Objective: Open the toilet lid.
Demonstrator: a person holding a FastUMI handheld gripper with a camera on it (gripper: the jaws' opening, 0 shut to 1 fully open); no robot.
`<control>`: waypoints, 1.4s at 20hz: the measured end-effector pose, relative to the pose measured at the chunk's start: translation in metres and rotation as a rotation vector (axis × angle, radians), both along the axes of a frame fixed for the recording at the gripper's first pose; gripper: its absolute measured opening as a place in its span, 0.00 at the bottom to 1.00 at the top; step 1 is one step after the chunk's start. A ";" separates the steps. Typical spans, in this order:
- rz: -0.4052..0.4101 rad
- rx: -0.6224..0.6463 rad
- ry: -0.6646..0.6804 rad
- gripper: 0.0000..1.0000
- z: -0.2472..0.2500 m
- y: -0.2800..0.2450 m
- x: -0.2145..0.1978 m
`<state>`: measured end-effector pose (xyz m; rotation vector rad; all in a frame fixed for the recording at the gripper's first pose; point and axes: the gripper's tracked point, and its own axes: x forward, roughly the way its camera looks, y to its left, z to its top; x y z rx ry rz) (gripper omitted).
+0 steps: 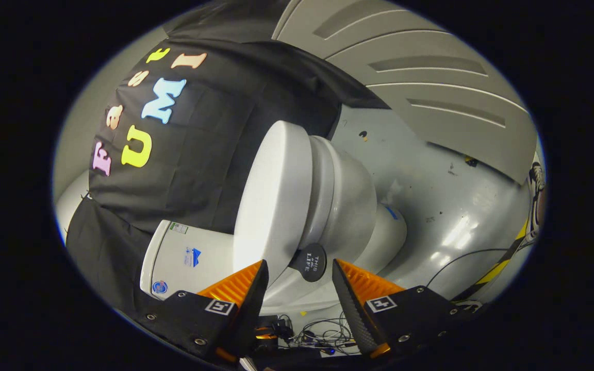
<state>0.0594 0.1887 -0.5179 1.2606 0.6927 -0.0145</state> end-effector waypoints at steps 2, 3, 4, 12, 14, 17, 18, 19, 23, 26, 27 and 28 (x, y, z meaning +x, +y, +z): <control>-0.029 0.069 -0.023 0.71 -0.002 0.004 0.010; -0.034 0.113 -0.031 0.71 -0.004 0.006 0.012; -0.038 0.146 -0.027 0.68 -0.007 0.009 0.014; -0.108 0.237 -0.034 0.29 -0.017 0.008 0.019; -0.117 0.229 -0.018 0.16 -0.021 0.007 0.017; -0.085 0.114 -0.038 0.08 -0.011 0.007 0.018; -0.069 0.072 -0.036 0.03 -0.010 0.007 0.019; -0.062 0.043 -0.035 0.02 -0.010 0.006 0.018; -0.071 0.045 -0.039 0.00 -0.011 0.008 0.018; -0.066 0.034 -0.035 0.00 -0.011 0.010 0.017; -0.062 0.028 -0.032 0.00 -0.011 0.010 0.016; -0.061 0.025 -0.031 0.00 -0.011 0.009 0.017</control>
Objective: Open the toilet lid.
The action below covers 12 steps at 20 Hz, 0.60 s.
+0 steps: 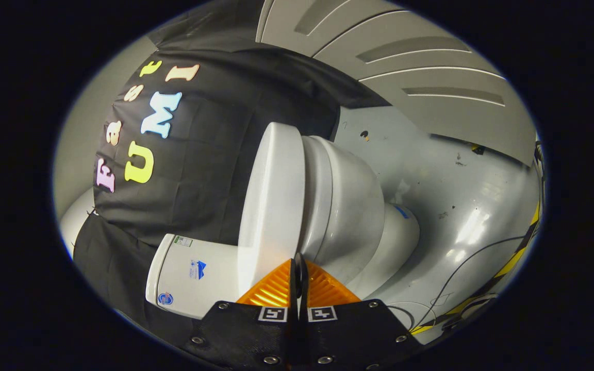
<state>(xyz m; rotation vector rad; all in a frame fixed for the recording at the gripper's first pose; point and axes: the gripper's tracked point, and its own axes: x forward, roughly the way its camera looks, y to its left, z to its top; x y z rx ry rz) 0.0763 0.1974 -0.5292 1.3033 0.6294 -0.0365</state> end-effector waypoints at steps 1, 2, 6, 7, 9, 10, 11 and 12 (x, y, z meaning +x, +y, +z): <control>0.001 -0.001 0.000 0.00 0.000 0.000 0.000; 0.000 0.003 0.002 0.00 0.000 -0.001 0.000; -0.007 0.033 -0.002 0.00 0.000 0.000 0.001; -0.001 0.026 -0.003 0.00 0.001 0.000 0.000; 0.017 -0.009 0.001 0.00 0.001 0.000 0.001; 0.025 -0.034 0.009 0.00 0.001 -0.001 0.002; 0.031 -0.059 0.019 0.00 0.001 -0.002 0.002; 0.031 -0.086 0.033 0.00 0.002 -0.003 0.002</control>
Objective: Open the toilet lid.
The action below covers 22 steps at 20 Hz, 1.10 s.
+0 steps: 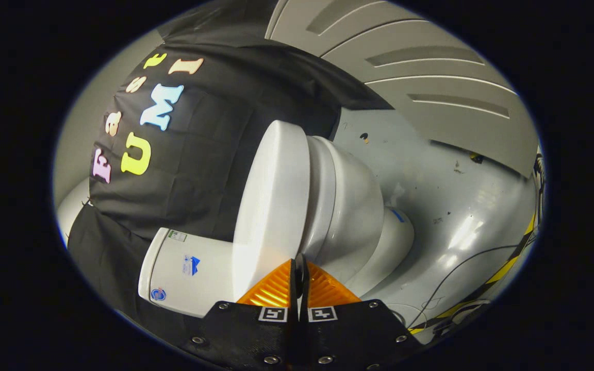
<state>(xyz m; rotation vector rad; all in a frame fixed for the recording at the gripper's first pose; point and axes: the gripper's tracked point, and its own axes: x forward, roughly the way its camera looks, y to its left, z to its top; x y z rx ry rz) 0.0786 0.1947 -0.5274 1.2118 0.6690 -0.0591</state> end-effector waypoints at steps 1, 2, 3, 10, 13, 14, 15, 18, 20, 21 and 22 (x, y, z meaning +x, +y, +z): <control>0.009 -0.034 0.014 0.00 0.001 0.001 -0.001; 0.021 -0.069 0.027 0.00 0.004 0.001 -0.001; 0.025 -0.094 0.039 0.00 0.009 0.000 -0.001; 0.045 -0.256 0.035 0.00 0.070 0.001 0.006; 0.049 -0.313 0.031 0.00 0.096 0.008 0.010; 0.059 -0.340 0.027 0.00 0.104 0.010 0.012; 0.066 -0.363 0.027 0.00 0.110 0.012 0.012; 0.057 -0.404 0.038 0.01 0.119 0.013 0.013; 0.050 -0.416 0.044 0.00 0.122 0.015 0.015; 0.054 -0.432 0.055 0.00 0.119 0.015 0.014; 0.055 -0.449 0.070 0.00 0.118 0.014 0.014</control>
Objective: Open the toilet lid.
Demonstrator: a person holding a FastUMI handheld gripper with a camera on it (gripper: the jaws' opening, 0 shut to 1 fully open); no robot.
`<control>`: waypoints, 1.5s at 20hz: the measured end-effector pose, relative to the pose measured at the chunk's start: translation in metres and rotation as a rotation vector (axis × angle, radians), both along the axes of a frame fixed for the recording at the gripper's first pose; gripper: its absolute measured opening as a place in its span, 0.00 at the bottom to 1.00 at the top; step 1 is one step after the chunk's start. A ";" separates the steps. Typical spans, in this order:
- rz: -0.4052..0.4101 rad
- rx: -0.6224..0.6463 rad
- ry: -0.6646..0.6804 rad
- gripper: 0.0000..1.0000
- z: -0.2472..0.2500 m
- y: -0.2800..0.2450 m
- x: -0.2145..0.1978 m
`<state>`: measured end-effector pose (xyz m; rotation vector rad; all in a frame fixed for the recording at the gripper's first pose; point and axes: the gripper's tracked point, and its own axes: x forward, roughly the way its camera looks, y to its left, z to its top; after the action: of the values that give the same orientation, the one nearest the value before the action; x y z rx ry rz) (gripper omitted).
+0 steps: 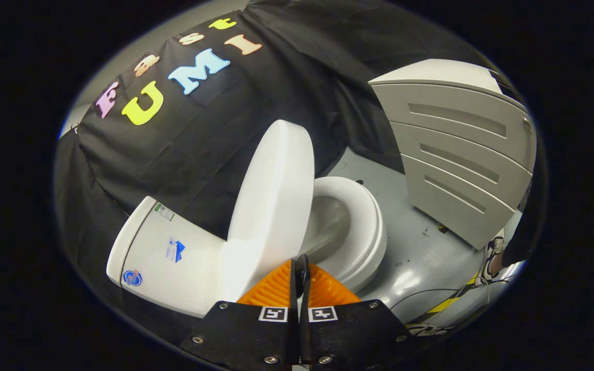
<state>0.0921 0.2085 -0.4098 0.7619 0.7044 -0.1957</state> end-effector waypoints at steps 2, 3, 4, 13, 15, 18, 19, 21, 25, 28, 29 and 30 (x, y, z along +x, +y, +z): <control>0.001 -0.023 0.009 0.00 0.001 0.000 0.000; 0.002 -0.028 0.005 0.01 0.004 0.001 0.000; 0.006 -0.037 0.000 0.00 0.007 0.003 0.001; 0.066 -0.205 -0.018 0.01 0.035 0.013 0.005; 0.079 -0.248 -0.034 0.00 0.043 0.019 0.007; 0.140 -0.372 -0.032 0.01 0.053 0.025 0.008; 0.146 -0.392 -0.029 0.01 0.057 0.026 0.009; 0.140 -0.404 -0.035 0.01 0.066 0.031 0.010; 0.163 -0.473 -0.034 0.01 0.079 0.041 0.013; 0.154 -0.479 -0.042 0.01 0.089 0.046 0.015; 0.150 -0.474 -0.049 0.01 0.091 0.048 0.016; 0.156 -0.482 -0.050 0.01 0.092 0.050 0.017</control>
<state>0.1087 0.2585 -0.3176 0.2492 0.6322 -0.1935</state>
